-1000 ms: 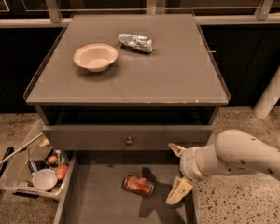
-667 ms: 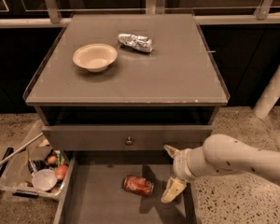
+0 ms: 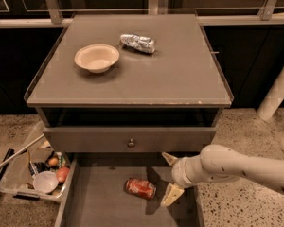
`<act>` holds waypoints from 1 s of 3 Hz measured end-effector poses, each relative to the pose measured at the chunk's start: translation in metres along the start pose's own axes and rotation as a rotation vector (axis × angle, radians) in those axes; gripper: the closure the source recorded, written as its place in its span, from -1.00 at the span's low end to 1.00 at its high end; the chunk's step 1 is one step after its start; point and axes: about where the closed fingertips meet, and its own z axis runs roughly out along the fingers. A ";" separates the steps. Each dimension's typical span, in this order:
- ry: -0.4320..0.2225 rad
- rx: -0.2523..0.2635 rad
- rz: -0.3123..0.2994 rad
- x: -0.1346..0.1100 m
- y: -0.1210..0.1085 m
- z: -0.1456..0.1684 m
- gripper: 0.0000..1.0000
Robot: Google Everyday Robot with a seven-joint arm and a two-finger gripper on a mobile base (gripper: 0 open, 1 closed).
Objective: Pick coke can from middle drawer and place on counter
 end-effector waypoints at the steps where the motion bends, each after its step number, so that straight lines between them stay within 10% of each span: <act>1: -0.046 -0.048 -0.042 0.006 0.017 0.016 -1.00; 3: -0.145 -0.059 -0.088 0.005 0.025 0.042 -1.00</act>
Offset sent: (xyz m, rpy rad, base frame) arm -0.0245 0.0242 -0.0407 0.1246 -0.0161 0.1753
